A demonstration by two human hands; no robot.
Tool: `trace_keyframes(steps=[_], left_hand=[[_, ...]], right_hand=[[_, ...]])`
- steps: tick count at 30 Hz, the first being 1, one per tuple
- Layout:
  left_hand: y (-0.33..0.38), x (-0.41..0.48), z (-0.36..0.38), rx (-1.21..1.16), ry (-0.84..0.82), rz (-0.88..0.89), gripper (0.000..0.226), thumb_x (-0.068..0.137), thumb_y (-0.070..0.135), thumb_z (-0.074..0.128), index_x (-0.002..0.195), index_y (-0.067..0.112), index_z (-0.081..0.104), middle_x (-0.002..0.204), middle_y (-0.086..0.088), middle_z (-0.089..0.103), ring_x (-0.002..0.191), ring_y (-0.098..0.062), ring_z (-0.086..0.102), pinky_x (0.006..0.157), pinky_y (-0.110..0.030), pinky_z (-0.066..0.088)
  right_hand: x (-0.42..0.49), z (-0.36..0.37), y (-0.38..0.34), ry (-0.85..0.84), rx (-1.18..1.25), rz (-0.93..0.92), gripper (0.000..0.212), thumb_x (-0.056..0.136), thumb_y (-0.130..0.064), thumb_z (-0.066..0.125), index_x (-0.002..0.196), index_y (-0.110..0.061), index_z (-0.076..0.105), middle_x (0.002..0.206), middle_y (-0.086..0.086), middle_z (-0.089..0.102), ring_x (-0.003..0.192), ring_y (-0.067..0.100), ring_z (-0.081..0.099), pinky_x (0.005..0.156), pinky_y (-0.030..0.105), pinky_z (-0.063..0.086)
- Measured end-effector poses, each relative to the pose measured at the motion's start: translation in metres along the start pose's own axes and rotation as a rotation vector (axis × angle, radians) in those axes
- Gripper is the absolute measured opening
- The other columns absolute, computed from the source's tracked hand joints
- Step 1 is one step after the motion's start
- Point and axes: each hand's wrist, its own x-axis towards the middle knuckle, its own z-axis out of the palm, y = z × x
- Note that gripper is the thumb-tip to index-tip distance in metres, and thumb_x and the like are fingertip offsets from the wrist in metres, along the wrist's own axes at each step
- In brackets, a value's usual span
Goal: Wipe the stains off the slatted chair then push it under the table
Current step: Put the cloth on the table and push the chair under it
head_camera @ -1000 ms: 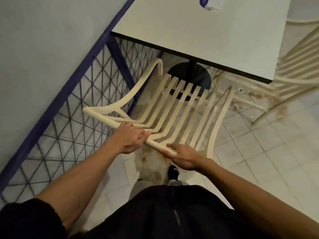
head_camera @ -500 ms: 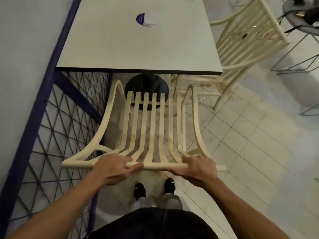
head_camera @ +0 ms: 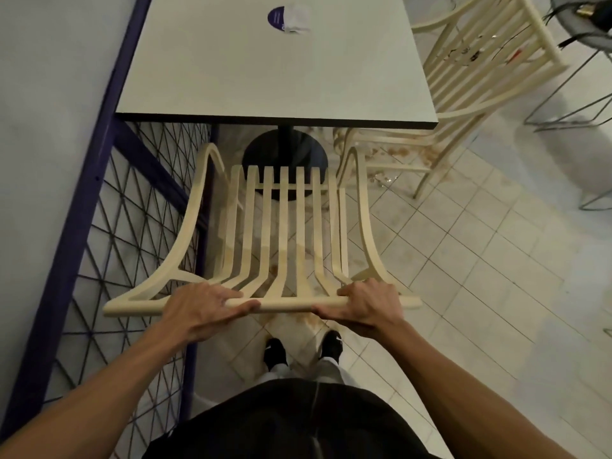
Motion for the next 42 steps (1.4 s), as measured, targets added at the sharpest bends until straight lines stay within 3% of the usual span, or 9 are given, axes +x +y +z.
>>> trace_keyframes(steps=[4, 8, 13, 17, 21, 32, 36, 42], left_hand=[[-0.02, 0.003, -0.011, 0.014, 0.073, 0.049, 0.115, 0.057, 0.094, -0.018, 0.105, 0.04, 0.071, 0.067, 0.008, 0.065, 0.059, -0.003, 0.055, 0.05, -0.019, 0.035], [-0.037, 0.008, -0.012, 0.003, 0.161, 0.07, 0.102, 0.069, 0.093, -0.005, 0.094, 0.036, 0.076, 0.048, 0.011, 0.054, 0.045, -0.001, 0.047, 0.044, -0.019, 0.03], [-0.052, 0.019, 0.004, 0.026, 0.302, 0.112, 0.086, 0.082, 0.086, 0.013, 0.087, 0.03, 0.077, 0.078, 0.014, 0.068, 0.055, -0.007, 0.056, 0.053, -0.023, 0.04], [-0.049, 0.023, 0.006, 0.029, 0.358, 0.069, 0.084, 0.081, 0.087, 0.014, 0.078, 0.03, 0.076, 0.061, 0.012, 0.065, 0.047, -0.008, 0.053, 0.05, -0.026, 0.047], [-0.05, 0.023, 0.007, 0.048, 0.372, 0.081, 0.081, 0.082, 0.085, 0.014, 0.072, 0.03, 0.073, 0.047, 0.012, 0.053, 0.04, -0.007, 0.048, 0.044, -0.021, 0.039], [-0.043, 0.028, 0.01, 0.108, 0.5, 0.164, 0.071, 0.087, 0.079, 0.024, 0.054, 0.026, 0.057, 0.039, 0.01, 0.043, 0.03, -0.009, 0.039, 0.033, -0.018, 0.036], [-0.037, 0.037, 0.009, 0.073, 0.518, 0.159, 0.073, 0.086, 0.081, 0.021, 0.055, 0.027, 0.058, 0.039, 0.011, 0.043, 0.03, -0.01, 0.041, 0.035, -0.017, 0.037], [-0.037, 0.043, 0.007, 0.018, 0.458, 0.128, 0.076, 0.084, 0.084, 0.017, 0.056, 0.026, 0.057, 0.04, 0.01, 0.044, 0.034, -0.009, 0.044, 0.038, -0.022, 0.043]], right_hand=[[0.01, -0.001, -0.019, 0.021, 0.023, -0.013, 0.103, 0.053, -0.106, 0.011, 0.079, -0.026, 0.071, 0.059, -0.007, 0.054, 0.056, 0.012, 0.055, 0.055, 0.026, 0.041], [0.02, -0.004, -0.031, 0.004, 0.072, 0.003, 0.1, 0.053, -0.105, 0.014, 0.075, -0.023, 0.068, 0.061, -0.005, 0.058, 0.058, 0.012, 0.057, 0.057, 0.028, 0.046], [0.03, -0.012, -0.032, 0.039, 0.08, -0.015, 0.091, 0.057, -0.103, 0.02, 0.063, -0.022, 0.059, 0.057, -0.008, 0.05, 0.052, 0.01, 0.052, 0.05, 0.025, 0.04], [0.036, -0.012, -0.029, 0.045, 0.085, -0.027, 0.101, 0.052, -0.105, 0.01, 0.07, -0.022, 0.064, 0.06, -0.007, 0.053, 0.056, 0.01, 0.056, 0.053, 0.027, 0.047], [0.035, -0.013, -0.029, 0.035, 0.096, -0.032, 0.107, 0.05, -0.105, 0.006, 0.073, -0.021, 0.067, 0.06, -0.007, 0.053, 0.055, 0.01, 0.054, 0.051, 0.026, 0.043], [0.033, -0.02, -0.019, -0.021, 0.012, -0.065, 0.113, 0.052, -0.101, 0.004, 0.093, -0.023, 0.073, 0.062, -0.004, 0.05, 0.054, 0.01, 0.049, 0.047, 0.023, 0.037], [0.039, -0.02, -0.01, 0.003, 0.033, -0.062, 0.121, 0.049, -0.105, -0.002, 0.097, -0.024, 0.075, 0.061, -0.005, 0.053, 0.054, 0.01, 0.053, 0.048, 0.023, 0.039], [0.045, -0.022, -0.005, 0.011, 0.105, -0.024, 0.117, 0.05, -0.105, 0.006, 0.094, -0.023, 0.077, 0.057, -0.007, 0.05, 0.052, 0.009, 0.049, 0.048, 0.023, 0.036]])
